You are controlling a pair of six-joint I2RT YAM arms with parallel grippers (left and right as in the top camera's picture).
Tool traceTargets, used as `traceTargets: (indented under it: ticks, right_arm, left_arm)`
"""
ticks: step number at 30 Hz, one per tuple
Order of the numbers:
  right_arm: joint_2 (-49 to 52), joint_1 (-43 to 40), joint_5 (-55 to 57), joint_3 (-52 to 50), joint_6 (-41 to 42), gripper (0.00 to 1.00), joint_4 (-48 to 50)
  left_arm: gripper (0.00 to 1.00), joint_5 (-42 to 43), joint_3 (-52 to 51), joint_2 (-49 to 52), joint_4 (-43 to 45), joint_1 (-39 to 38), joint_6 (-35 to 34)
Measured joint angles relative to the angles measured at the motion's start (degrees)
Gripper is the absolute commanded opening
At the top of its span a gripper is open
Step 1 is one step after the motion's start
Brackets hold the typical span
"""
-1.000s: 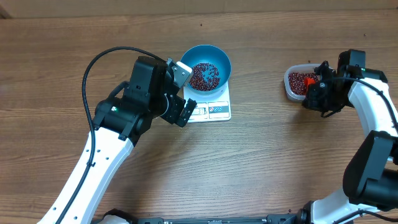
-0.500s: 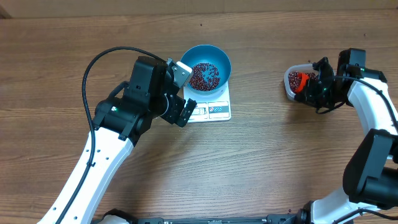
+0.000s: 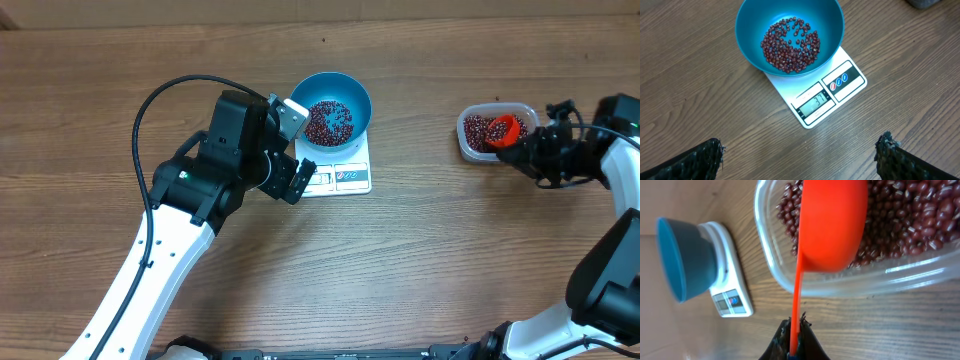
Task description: Scoop item into bowl and weigh 150g on scale
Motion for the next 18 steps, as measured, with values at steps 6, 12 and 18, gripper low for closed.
traceTargets:
  ticks: [6, 12, 18]
  right_arm:
    - [0.0, -3.1, -6.9, 0.2, -9.1, 0.04, -9.7]
    - [0.3, -2.6, -8.5, 5.2, -14.9, 0.04, -17.8]
    - [0.2, 2.6, -9.8, 12.0, -16.5, 0.04, -22.0]
  left_arm:
    - [1.00, 0.0, 0.0, 0.0, 0.0, 0.0, 0.0]
    - [1.00, 0.0, 0.0, 0.0, -0.1, 0.0, 0.0]
    - [1.00, 0.0, 0.0, 0.0, 0.0, 0.0, 0.0]
